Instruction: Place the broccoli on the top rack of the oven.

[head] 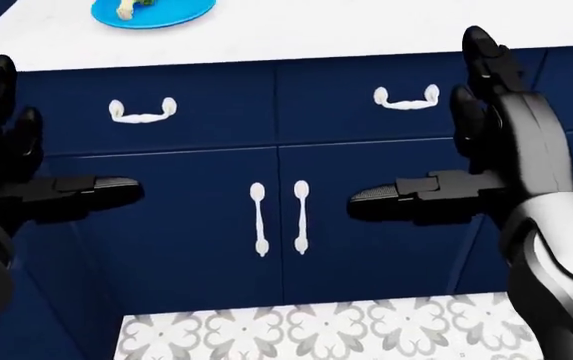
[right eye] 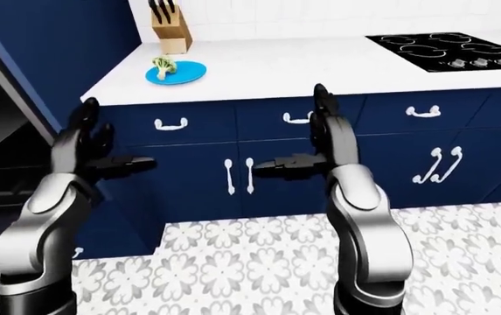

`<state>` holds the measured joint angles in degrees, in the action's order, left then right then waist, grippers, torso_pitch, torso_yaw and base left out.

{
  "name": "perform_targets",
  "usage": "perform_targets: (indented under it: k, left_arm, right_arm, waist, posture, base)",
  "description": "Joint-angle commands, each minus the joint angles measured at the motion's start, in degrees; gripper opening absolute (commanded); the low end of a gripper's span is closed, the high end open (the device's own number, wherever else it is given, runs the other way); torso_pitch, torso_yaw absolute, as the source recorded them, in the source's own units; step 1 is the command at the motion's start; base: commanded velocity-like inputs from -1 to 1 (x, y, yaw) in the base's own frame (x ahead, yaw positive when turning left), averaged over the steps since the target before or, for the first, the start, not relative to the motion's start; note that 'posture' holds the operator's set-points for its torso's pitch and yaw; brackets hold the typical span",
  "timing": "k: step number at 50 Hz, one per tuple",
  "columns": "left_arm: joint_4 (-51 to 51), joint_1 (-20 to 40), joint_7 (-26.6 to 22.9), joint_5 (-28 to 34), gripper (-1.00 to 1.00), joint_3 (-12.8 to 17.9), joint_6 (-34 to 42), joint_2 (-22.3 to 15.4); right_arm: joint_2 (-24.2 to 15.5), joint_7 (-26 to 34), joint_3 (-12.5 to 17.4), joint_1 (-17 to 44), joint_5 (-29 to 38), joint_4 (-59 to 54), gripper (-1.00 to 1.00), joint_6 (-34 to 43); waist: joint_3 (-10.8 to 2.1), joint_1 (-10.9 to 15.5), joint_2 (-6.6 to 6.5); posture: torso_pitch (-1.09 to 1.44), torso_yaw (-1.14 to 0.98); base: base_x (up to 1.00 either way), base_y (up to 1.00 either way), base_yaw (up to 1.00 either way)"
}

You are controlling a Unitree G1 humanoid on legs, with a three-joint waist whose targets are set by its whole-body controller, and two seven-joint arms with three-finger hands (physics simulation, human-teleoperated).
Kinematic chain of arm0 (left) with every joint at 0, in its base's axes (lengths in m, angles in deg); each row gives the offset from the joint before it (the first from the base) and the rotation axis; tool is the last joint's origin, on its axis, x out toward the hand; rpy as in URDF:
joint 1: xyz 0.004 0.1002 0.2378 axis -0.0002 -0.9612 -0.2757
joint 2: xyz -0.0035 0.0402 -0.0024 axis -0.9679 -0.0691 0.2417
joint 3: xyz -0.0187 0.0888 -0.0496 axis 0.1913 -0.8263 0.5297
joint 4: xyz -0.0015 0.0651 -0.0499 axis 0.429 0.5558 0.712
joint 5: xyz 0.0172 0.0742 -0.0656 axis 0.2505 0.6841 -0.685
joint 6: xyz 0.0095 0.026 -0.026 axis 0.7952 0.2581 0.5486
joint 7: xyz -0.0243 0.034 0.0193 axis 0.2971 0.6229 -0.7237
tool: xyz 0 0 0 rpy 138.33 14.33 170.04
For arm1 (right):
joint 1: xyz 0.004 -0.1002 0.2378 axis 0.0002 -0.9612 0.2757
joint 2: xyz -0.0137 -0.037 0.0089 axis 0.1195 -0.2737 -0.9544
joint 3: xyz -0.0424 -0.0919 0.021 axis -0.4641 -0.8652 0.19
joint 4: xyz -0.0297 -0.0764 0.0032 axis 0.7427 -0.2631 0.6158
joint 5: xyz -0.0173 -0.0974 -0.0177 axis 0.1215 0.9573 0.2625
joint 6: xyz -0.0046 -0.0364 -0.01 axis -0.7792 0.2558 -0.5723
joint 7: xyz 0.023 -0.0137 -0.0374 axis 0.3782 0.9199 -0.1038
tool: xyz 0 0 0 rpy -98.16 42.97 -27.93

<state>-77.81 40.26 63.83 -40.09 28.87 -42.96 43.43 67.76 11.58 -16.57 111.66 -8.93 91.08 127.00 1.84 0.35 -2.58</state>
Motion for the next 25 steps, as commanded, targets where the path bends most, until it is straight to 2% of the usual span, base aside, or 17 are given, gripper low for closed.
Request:
perform_targets:
  k: [1,5,6,7,8,9,10,13,17,19,21,22,23,25]
  left_arm:
    - [-2.97,1.94,-0.21,-0.35,1.0,-0.27,-1.53,-0.34]
    - [-3.4,1.92,-0.18,-0.53,1.0,-0.04,-1.09,-0.49]
    - [-3.26,2.01,-0.18,-0.56,1.0,-0.02,-1.16,-0.49]
    - [-3.13,2.06,-0.18,-0.54,1.0,-0.06,-1.26,-0.5]
    - [-3.09,2.05,-0.16,-0.56,1.0,-0.06,-1.31,-0.46]
    - [-3.05,1.97,-0.18,-0.55,1.0,-0.1,-1.42,-0.45]
    - [-3.04,1.96,-0.18,-0.56,1.0,-0.11,-1.43,-0.45]
    - [-3.1,1.48,-0.44,-0.69,1.0,0.2,-1.7,-0.59]
    - [0.06,1.16,-1.29,-0.6,1.0,0.48,-4.8,-0.85]
    - [0.03,1.44,-1.27,-0.66,1.0,0.35,-4.61,-0.95]
    - [0.18,1.64,-1.31,-0.66,1.0,0.32,-4.6,-1.09]
    - [0.3,1.88,-1.35,-0.64,1.0,0.32,-4.53,-1.22]
    - [0.63,1.99,-1.45,-0.58,1.0,0.3,-4.77,-1.3]
    - [1.54,2.12,-1.58,-0.48,1.0,0.26,-5.51,-1.26]
  right_arm:
    - [-0.5,-0.55,0.7,1.34,0.35,1.55,1.0,-2.42]
    - [-0.71,-0.61,0.79,1.37,0.3,1.95,1.0,-1.96]
    - [-0.69,-0.6,0.82,1.22,0.3,1.84,1.0,-2.23]
    - [-0.68,-0.6,0.74,1.12,0.33,1.69,1.0,-2.45]
    - [-0.64,-0.61,0.72,1.04,0.33,1.73,1.0,-2.48]
    - [-0.62,-0.62,0.73,0.9,0.33,1.86,1.0,-2.47]
    - [-0.62,-0.63,0.73,0.89,0.33,1.88,1.0,-2.46]
    - [-0.54,-0.81,0.47,1.2,0.44,1.28,1.0,-2.81]
    - [-0.93,-0.8,0.65,2.21,0.54,1.55,1.0,-1.69]
    - [-1.07,-0.64,1.2,2.04,0.25,2.65,1.0,-0.77]
    - [-1.25,-0.49,1.54,1.78,0.0,3.46,1.0,-0.31]
    - [-1.54,-0.31,1.98,1.89,-0.3,4.3,1.0,0.61]
    - [-1.7,-0.28,2.23,2.01,-0.49,4.79,1.0,1.18]
    - [-1.85,-0.28,2.46,1.83,-0.79,5.87,1.0,2.08]
  waist:
    - [-1.27,-0.34,-0.03]
    - [-0.78,0.2,2.48]
    - [-0.88,0.35,3.63]
    - [-1.33,0.45,5.37]
    - [-1.51,0.54,5.19]
    - [-1.01,-0.09,4.6]
    - [-0.64,0.16,5.38]
    - [-0.88,-0.24,4.34]
    - [0.02,-0.53,2.0]
    - [-0.4,-0.84,-0.13]
    - [-1.88,-0.88,-4.05]
    - [-0.93,-0.28,-0.95]
    - [-0.94,-0.6,-2.1]
    - [-1.33,-0.08,-1.28]
  posture:
    - [0.0,0.0]
    - [0.0,0.0]
    - [0.0,0.0]
    - [0.0,0.0]
    - [0.0,0.0]
    - [0.0,0.0]
    - [0.0,0.0]
    - [0.0,0.0]
    - [0.0,0.0]
    - [0.0,0.0]
    - [0.0,0.0]
    - [0.0,0.0]
    - [0.0,0.0]
    - [0.0,0.0]
  base:
    - [0.17,0.0,0.0]
    - [0.18,0.0,0.0]
    - [0.18,0.0,0.0]
    - [0.18,0.0,0.0]
    - [0.18,0.0,0.0]
    - [0.18,0.0,0.0]
    - [0.18,0.0,0.0]
    - [0.18,0.0,0.0]
    - [0.18,0.0,0.0]
    - [0.18,0.0,0.0]
    - [0.18,0.0,0.0]
    - [0.17,0.0,0.0]
    - [0.18,0.0,0.0]
    - [0.18,0.0,0.0]
